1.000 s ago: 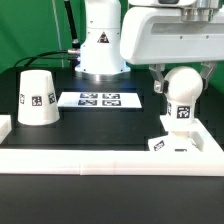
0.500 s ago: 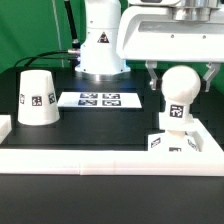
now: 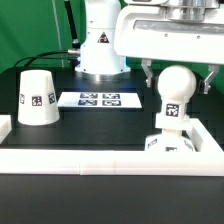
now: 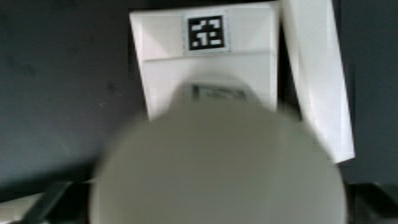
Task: Assemble lamp
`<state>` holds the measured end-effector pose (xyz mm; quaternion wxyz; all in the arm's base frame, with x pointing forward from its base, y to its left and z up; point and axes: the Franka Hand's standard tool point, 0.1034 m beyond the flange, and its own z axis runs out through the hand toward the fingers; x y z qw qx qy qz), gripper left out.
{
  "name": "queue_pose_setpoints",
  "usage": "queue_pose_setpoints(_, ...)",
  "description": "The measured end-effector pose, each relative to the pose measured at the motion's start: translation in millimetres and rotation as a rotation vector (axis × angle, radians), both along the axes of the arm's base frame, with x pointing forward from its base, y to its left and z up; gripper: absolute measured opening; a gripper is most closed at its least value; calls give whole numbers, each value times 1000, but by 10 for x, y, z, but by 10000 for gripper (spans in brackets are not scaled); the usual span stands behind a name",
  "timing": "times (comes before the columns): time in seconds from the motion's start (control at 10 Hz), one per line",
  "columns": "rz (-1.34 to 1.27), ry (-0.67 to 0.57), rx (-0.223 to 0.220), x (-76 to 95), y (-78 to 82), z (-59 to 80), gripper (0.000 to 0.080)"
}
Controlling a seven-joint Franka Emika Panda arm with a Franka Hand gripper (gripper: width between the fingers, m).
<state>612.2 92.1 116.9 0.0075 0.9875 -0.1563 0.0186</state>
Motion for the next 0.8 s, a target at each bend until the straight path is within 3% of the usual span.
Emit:
queue_pose_setpoints(0.2,14,-6,1,-1,-8,59,682)
queue_pose_setpoints(0.6,99,-30,3,-31,-93,341,698)
queue_pose_setpoints(0.8,328,-45,-14,4,-211,474,698)
